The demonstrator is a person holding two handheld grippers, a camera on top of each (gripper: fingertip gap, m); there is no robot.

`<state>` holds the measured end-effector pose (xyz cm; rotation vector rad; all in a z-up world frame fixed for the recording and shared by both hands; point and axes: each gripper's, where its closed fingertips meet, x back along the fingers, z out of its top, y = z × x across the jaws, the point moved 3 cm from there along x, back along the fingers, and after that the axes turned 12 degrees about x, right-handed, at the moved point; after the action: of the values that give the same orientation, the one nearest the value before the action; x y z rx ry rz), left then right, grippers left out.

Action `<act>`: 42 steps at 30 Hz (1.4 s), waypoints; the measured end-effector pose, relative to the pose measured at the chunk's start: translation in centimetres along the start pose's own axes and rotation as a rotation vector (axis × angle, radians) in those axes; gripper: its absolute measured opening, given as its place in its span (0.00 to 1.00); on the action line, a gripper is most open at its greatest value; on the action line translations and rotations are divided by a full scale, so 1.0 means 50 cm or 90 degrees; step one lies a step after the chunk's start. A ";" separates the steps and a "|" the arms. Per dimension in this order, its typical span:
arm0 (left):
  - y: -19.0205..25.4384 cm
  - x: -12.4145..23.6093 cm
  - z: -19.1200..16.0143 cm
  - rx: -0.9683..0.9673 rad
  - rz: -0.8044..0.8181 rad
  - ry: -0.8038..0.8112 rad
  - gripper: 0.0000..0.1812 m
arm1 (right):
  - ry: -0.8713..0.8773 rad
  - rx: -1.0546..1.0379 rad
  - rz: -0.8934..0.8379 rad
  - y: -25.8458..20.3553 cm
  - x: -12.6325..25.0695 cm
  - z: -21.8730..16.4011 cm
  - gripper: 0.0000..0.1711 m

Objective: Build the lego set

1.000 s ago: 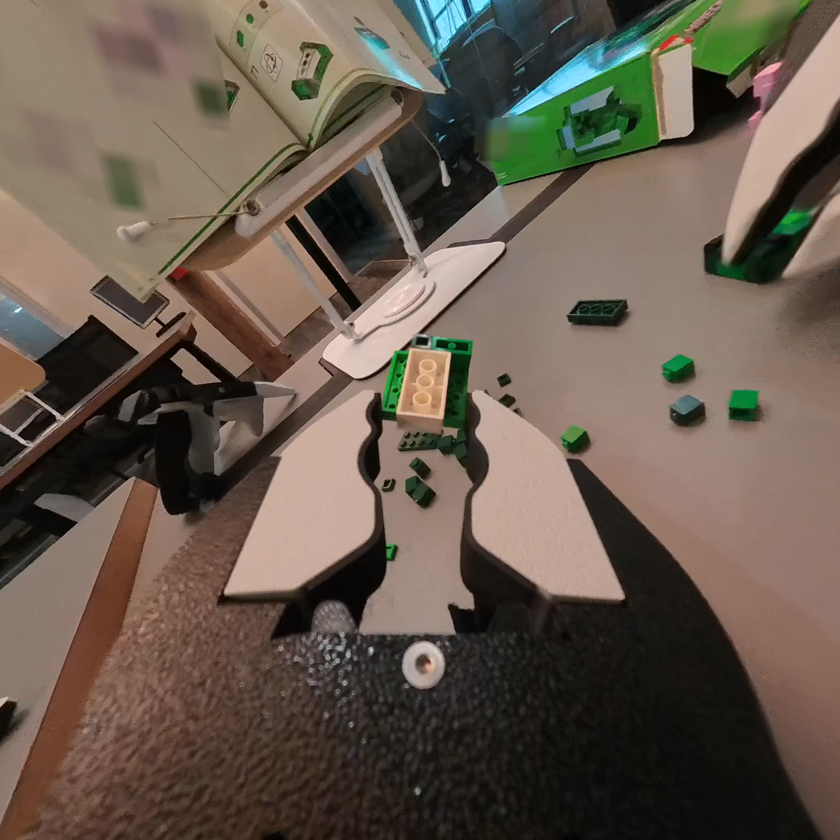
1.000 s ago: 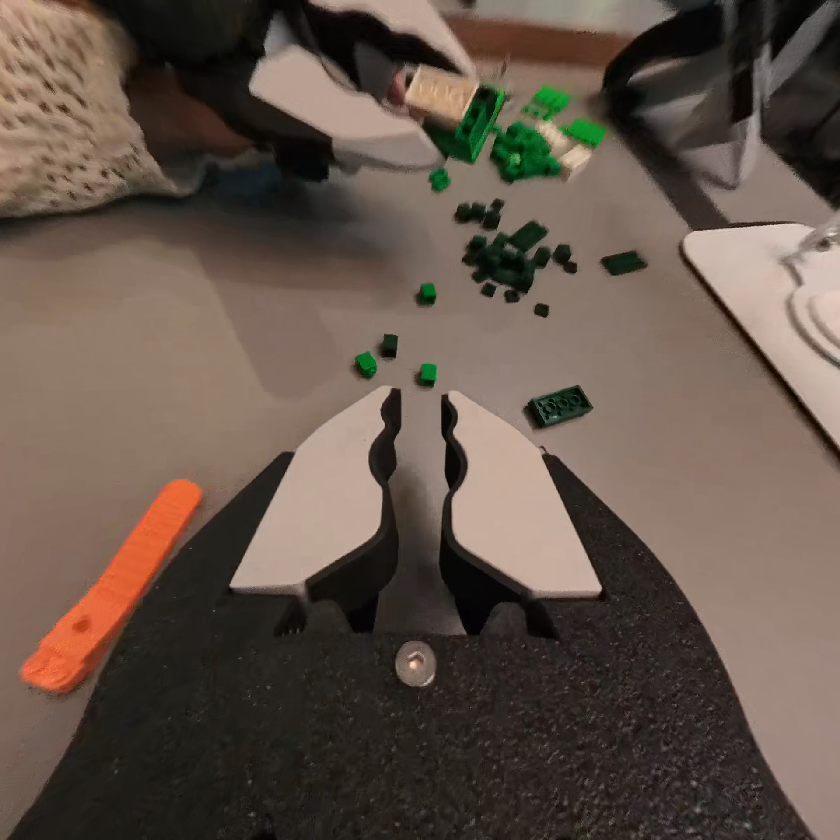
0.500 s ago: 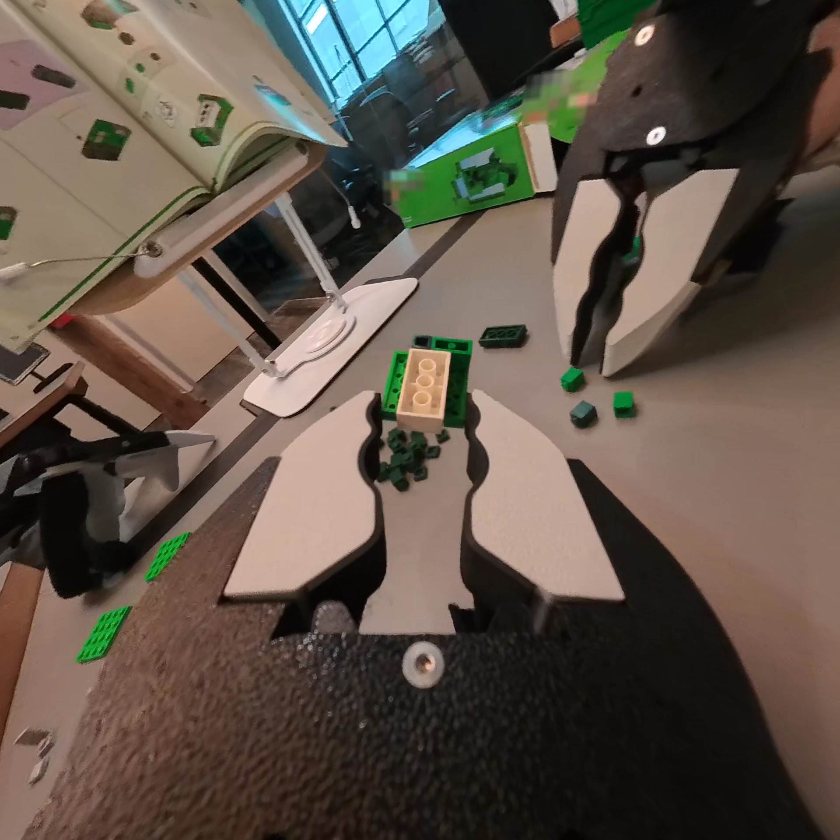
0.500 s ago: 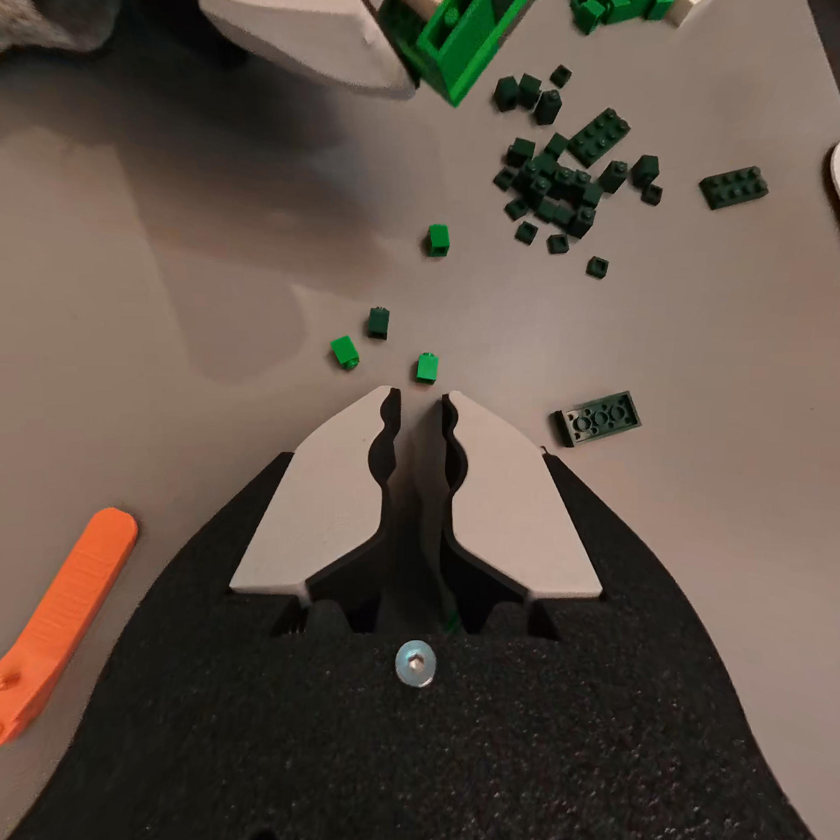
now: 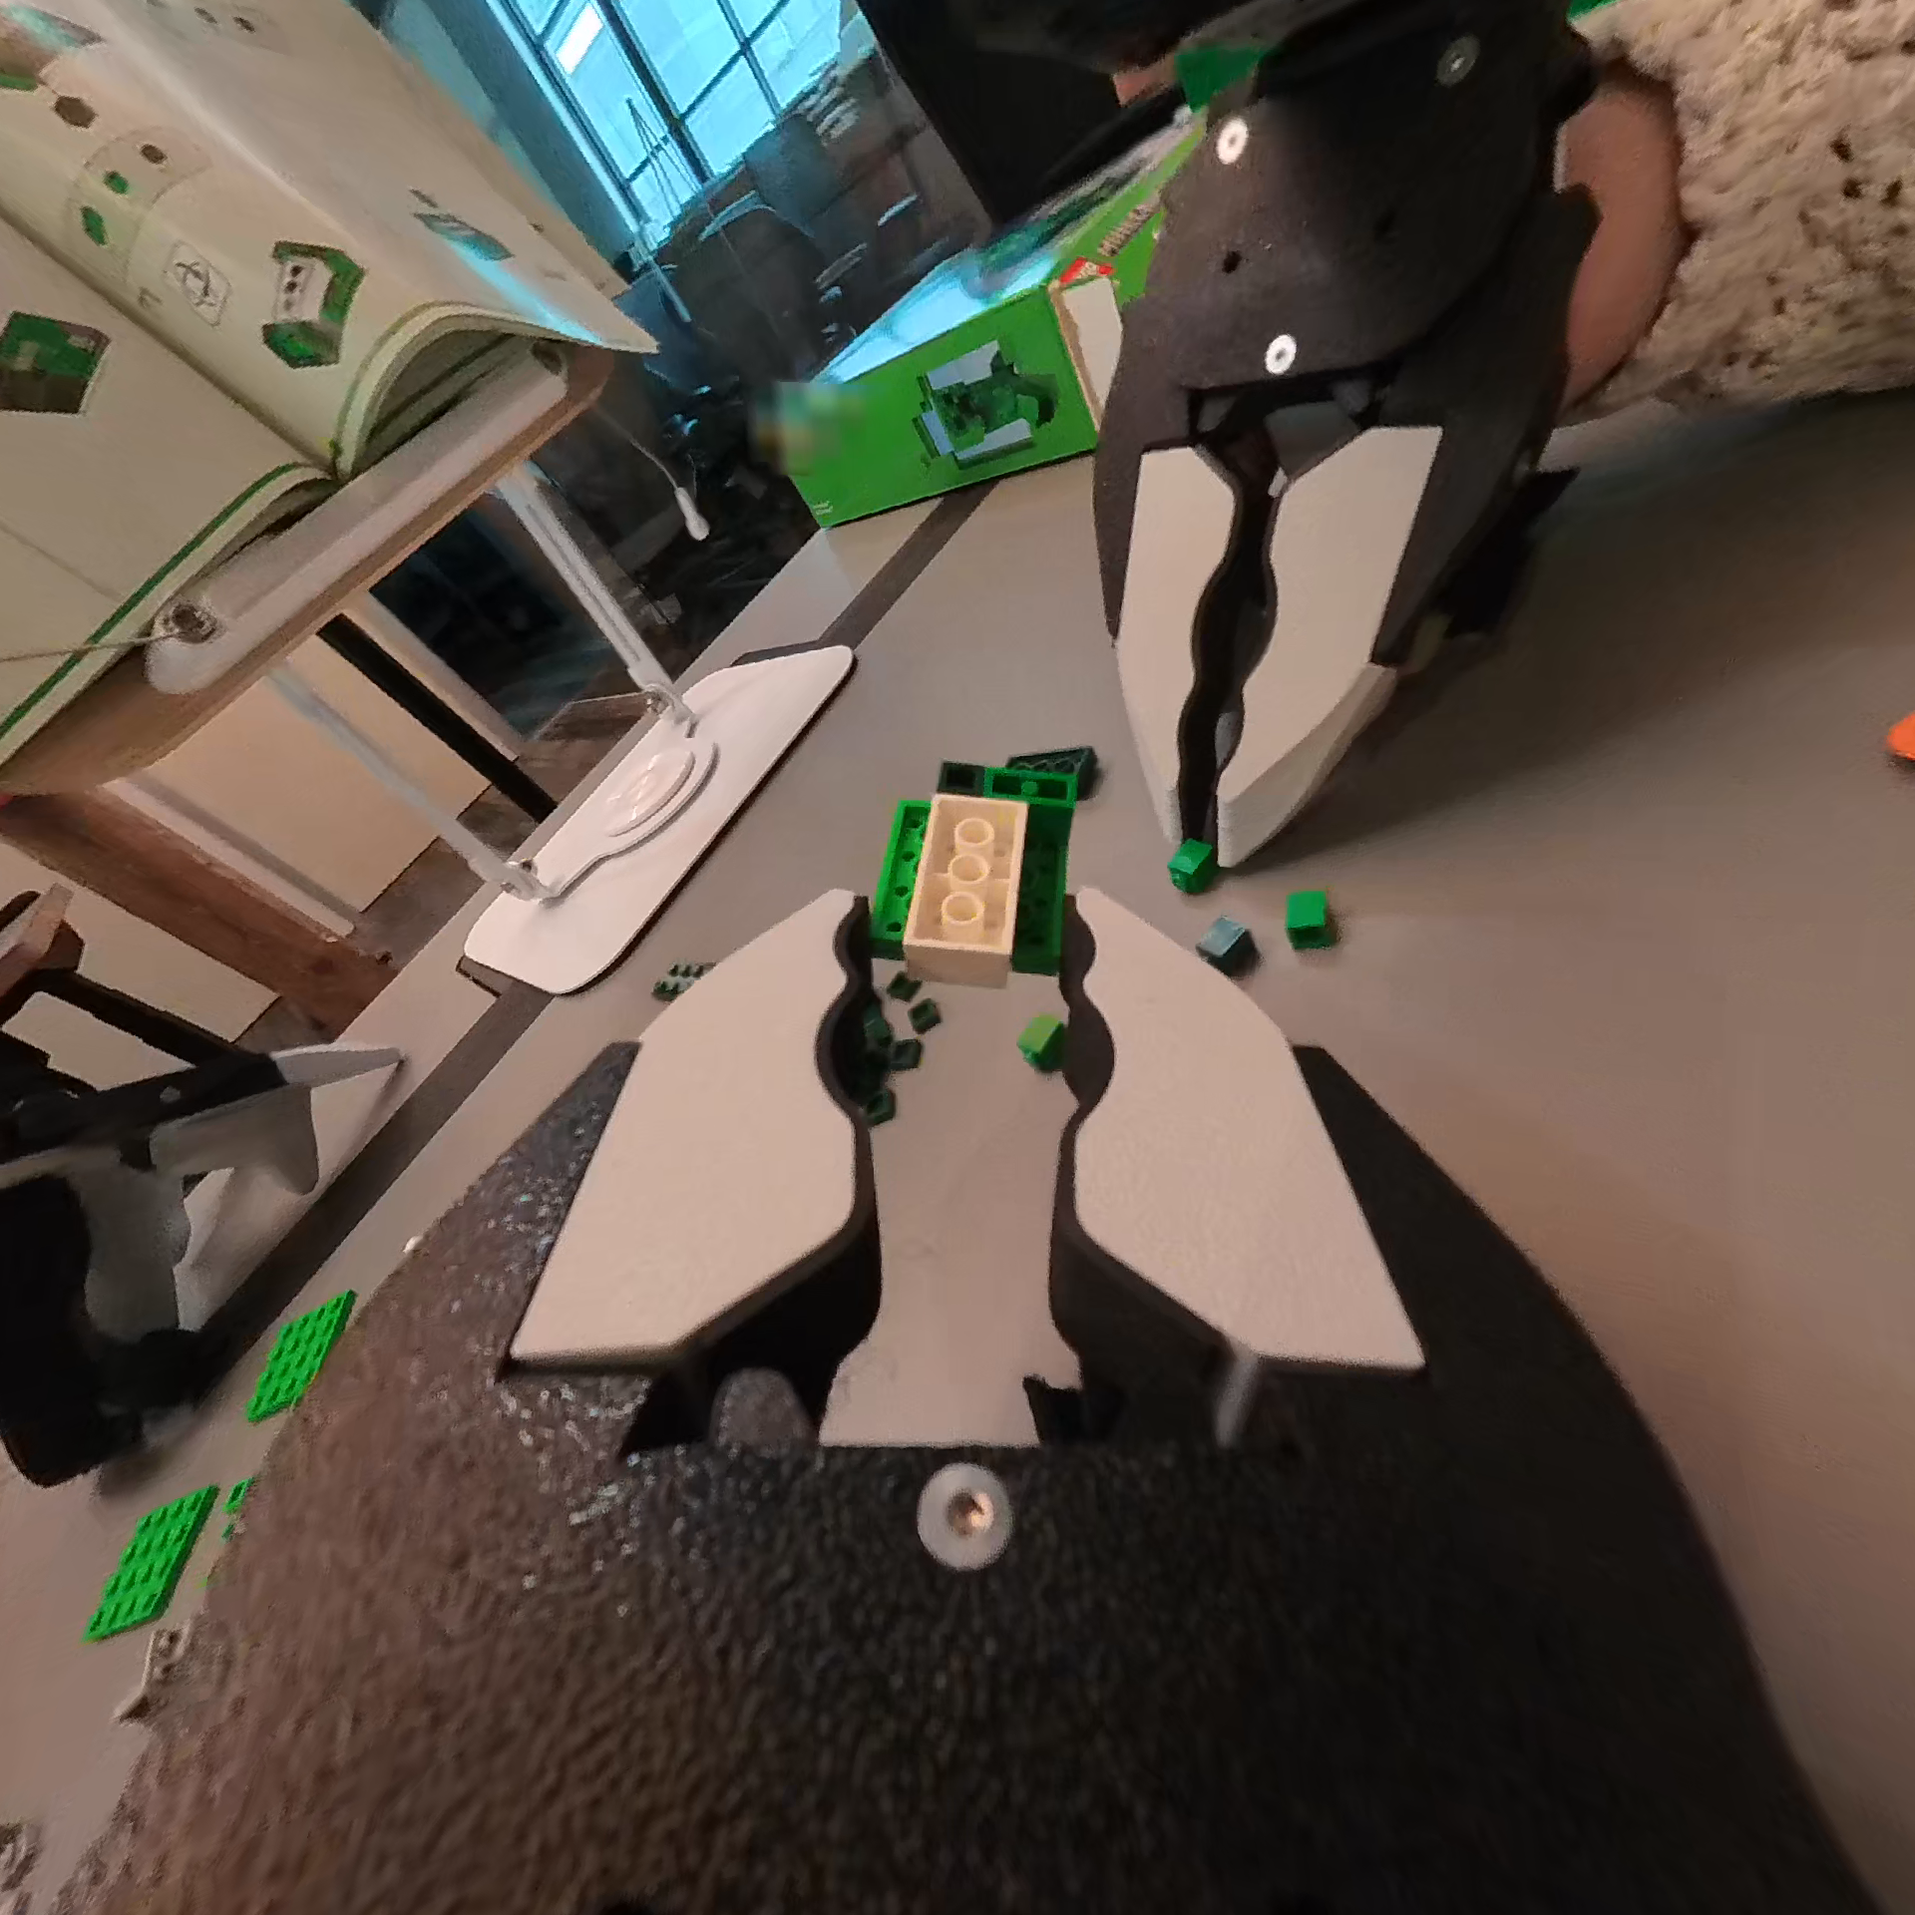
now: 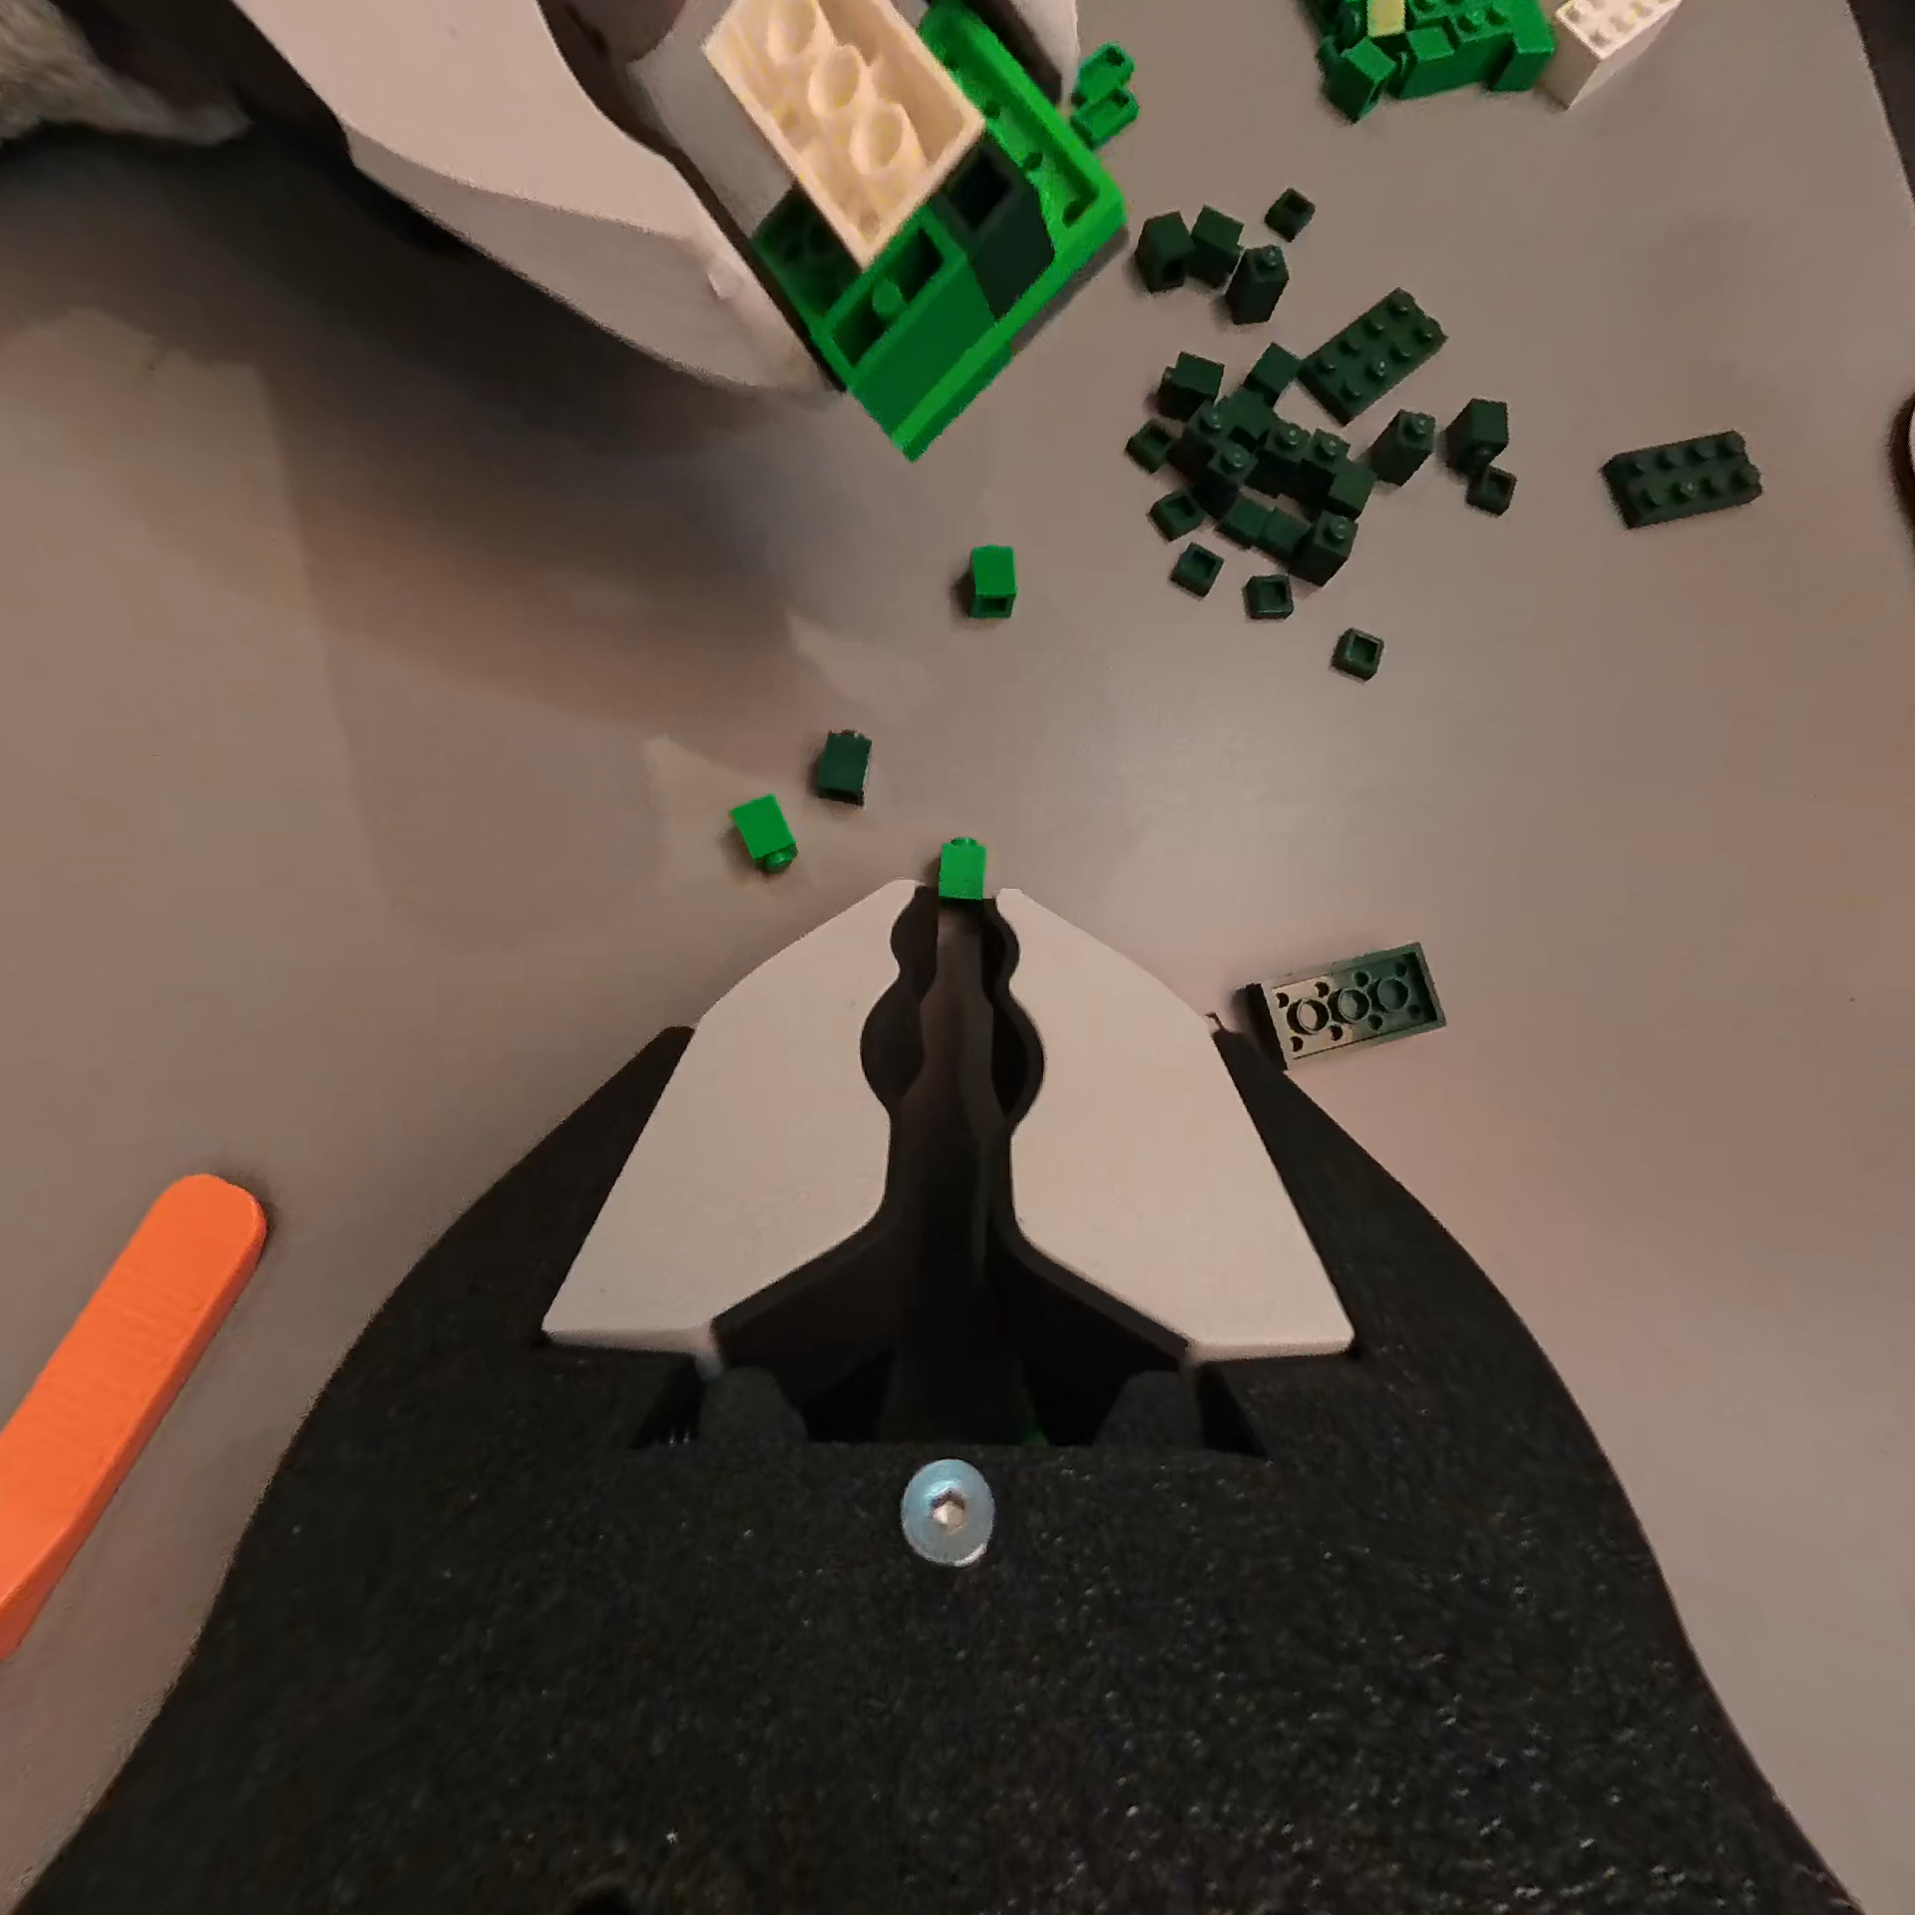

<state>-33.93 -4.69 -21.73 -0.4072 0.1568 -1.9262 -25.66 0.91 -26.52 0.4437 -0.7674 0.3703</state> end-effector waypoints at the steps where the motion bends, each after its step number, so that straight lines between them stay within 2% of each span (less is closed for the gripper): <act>1: 0.005 -0.002 0.000 -0.007 -0.005 -0.005 0.20 | -0.005 0.010 -0.004 -0.001 0.002 0.000 0.04; 12: 0.058 -0.023 0.003 -0.023 -0.089 -0.023 0.20 | -0.042 0.165 -0.058 -0.024 0.050 0.051 0.04; 24: 0.075 -0.032 -0.004 -0.056 -0.098 -0.049 0.20 | -0.020 0.197 -0.062 -0.032 0.075 0.070 0.04; 34: 0.086 -0.036 -0.006 -0.076 -0.104 -0.058 0.20 | -0.051 0.221 -0.043 -0.041 0.078 0.061 0.04; 37: 0.087 -0.037 -0.010 -0.079 -0.105 -0.064 0.20 | -0.095 0.214 -0.060 -0.023 0.110 0.037 0.04; 42: 0.087 -0.037 -0.002 -0.061 -0.106 -0.047 0.20 | -0.153 0.150 -0.156 0.034 0.203 -0.011 0.04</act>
<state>-29.54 -4.67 -23.49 -0.5700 0.1729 -2.0688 -19.39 4.22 -19.01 0.8056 -0.8945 0.1795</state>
